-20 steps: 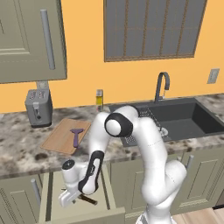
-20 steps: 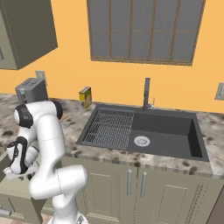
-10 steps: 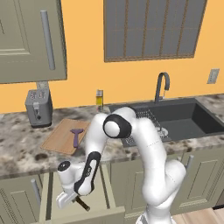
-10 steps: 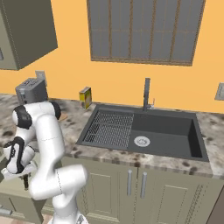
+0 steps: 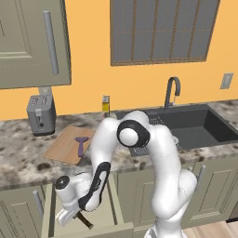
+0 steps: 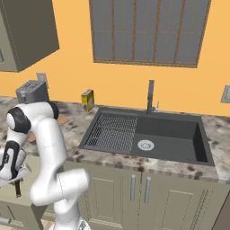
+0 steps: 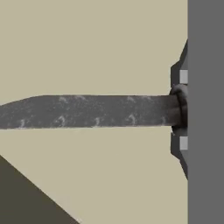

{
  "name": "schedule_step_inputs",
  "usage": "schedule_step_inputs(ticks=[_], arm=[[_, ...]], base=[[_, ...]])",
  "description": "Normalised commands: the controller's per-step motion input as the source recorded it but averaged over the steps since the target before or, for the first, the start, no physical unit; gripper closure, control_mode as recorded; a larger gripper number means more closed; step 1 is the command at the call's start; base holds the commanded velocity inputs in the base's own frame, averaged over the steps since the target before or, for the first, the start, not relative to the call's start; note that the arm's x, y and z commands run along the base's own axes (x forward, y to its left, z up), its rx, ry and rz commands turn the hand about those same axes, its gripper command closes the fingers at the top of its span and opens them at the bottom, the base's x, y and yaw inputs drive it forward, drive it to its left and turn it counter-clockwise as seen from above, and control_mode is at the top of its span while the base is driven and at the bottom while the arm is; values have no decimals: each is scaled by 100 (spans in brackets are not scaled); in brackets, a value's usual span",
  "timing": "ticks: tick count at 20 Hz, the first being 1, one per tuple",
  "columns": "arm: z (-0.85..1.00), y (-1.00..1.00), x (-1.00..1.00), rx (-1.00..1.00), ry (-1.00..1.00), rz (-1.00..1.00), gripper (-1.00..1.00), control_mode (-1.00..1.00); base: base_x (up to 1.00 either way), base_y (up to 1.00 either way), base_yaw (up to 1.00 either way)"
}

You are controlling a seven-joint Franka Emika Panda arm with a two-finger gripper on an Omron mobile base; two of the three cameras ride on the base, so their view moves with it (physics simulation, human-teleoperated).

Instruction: Open the drawer on the left and place the cutting tools on the cutting board.

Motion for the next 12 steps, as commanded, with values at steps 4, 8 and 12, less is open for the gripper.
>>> schedule_step_inputs(ticks=[4,8,12], arm=[[100,0,0,4,-10,0,100,-100],[100,0,-10,2,-9,0,100,-100],[100,0,-14,0,-11,0,100,-100]], base=[[0,0,0],[0,0,0],[0,0,0]])
